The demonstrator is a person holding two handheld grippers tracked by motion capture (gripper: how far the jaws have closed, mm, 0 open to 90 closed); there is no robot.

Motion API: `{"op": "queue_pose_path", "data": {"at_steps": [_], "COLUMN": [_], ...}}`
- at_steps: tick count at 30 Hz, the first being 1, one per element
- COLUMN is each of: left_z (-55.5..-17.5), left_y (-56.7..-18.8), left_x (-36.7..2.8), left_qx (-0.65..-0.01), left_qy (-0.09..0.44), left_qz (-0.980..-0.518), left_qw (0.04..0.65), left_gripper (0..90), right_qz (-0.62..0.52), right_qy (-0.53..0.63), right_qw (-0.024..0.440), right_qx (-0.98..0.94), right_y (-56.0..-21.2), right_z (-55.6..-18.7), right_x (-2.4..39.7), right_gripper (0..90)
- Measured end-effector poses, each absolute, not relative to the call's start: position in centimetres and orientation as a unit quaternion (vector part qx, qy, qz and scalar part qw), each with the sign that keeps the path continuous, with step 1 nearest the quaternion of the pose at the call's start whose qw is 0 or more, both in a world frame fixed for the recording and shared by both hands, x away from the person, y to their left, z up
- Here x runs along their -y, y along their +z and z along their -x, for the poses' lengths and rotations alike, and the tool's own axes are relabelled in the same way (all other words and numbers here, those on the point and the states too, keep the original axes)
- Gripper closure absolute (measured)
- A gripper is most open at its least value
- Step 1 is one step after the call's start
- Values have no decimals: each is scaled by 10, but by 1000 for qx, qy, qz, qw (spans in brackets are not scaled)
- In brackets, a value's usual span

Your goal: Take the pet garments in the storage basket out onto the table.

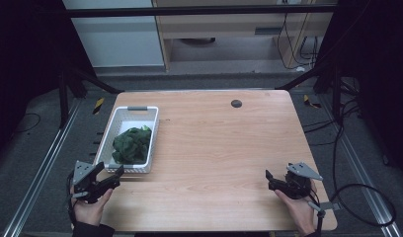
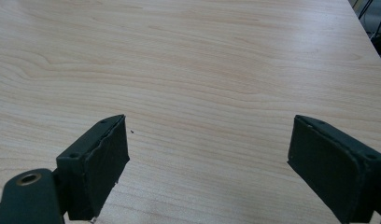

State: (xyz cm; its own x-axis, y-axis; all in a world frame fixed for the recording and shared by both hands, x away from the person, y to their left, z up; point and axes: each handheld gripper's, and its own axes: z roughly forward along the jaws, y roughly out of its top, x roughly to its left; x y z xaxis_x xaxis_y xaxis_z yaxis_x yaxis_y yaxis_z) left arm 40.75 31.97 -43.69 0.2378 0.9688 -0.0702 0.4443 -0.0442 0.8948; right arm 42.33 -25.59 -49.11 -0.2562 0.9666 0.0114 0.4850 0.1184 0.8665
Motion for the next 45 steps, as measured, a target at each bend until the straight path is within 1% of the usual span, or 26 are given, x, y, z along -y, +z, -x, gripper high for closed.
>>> {"op": "queue_pose_path", "data": {"at_steps": [10,22,38,45], "left_z": [-418,-443,-468,-484], "left_y": [-425,-394,-386,-384], "left_x": [-319,-314,-312,-306], "left_qx": [-539,-527,-529,-527], "left_qy": [294,294,282,277], "left_qz": [-659,-659,-669,-682], "left_qw": [435,450,439,424], "left_gripper": [205,181,186,190], "right_qz": [-534,-530,-528,-527], "right_qy": [400,405,404,401], "right_qw": [305,302,297,297], "right_qx": [-680,-681,-686,-688], "right_y": [-489,-487,-487,-487], "right_z": [-424,-424,-425,-426], "right_x": [257,256,255,255], "right_gripper": [121,118,115,113]}}
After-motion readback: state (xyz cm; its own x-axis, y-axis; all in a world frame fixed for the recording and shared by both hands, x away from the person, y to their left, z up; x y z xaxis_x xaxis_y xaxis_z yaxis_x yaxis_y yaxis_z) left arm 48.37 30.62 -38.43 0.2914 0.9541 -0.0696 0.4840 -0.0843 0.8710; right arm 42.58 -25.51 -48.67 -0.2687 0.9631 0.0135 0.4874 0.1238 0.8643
